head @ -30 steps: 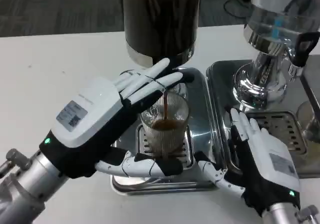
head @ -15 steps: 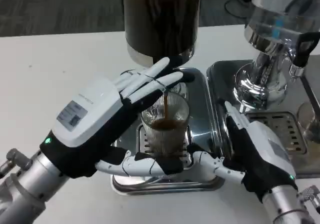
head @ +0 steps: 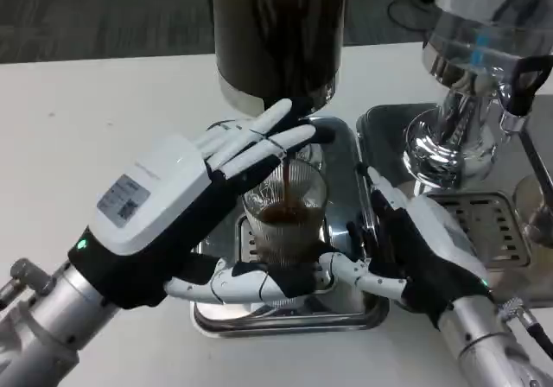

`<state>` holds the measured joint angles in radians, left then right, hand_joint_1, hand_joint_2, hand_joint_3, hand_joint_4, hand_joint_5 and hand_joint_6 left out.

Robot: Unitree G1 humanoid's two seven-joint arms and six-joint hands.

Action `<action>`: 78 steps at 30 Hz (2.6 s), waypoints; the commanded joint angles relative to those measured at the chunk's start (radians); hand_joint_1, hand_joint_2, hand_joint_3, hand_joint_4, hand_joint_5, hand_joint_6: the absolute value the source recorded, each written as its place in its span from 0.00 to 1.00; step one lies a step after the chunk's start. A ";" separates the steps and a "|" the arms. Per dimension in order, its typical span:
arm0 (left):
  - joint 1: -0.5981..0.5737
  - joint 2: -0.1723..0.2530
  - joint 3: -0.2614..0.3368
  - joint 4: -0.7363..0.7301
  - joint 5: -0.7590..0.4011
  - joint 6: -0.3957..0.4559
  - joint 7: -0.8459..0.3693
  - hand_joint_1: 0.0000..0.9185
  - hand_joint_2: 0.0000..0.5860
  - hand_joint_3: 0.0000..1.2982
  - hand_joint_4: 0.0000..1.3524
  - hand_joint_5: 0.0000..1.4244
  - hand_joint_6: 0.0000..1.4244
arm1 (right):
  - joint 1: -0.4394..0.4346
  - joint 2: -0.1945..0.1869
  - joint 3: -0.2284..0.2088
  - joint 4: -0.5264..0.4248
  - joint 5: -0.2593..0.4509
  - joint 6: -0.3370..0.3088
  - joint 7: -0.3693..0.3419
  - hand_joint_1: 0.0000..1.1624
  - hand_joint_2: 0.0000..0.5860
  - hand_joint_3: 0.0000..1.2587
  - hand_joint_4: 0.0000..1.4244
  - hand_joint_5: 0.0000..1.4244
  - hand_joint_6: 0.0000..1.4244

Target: Grasp the cup under the faucet to collect the drink, then remove the cup.

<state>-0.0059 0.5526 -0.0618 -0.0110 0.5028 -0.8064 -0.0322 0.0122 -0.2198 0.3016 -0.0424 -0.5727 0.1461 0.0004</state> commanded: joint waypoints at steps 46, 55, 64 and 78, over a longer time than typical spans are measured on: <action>0.352 -0.152 0.241 0.279 0.100 0.104 0.514 0.00 0.29 0.08 0.00 0.07 0.00 | -0.073 0.082 0.030 0.137 0.094 -0.130 -0.050 0.44 0.35 0.00 0.00 0.00 0.02; 0.343 -0.135 0.222 0.345 0.058 0.099 0.492 0.00 0.29 0.10 0.00 0.08 0.00 | -0.045 0.118 0.023 0.107 0.098 -0.125 -0.083 0.45 0.35 0.00 0.00 0.00 0.02; 0.344 -0.129 0.198 0.349 0.028 0.107 0.471 0.00 0.29 0.11 0.00 0.09 0.00 | -0.053 0.163 0.020 0.160 0.115 -0.142 -0.119 0.48 0.33 0.00 0.00 0.00 0.08; 0.351 -0.131 0.192 0.364 -0.010 0.101 0.462 0.00 0.30 0.13 0.00 0.10 0.00 | -0.047 0.186 0.046 0.214 0.102 -0.210 -0.162 0.53 0.34 0.00 0.00 0.00 0.14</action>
<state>0.3417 0.4185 0.1356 0.3533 0.5148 -0.7017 0.4445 -0.0336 -0.0438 0.3452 0.1451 -0.4711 -0.0376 -0.1343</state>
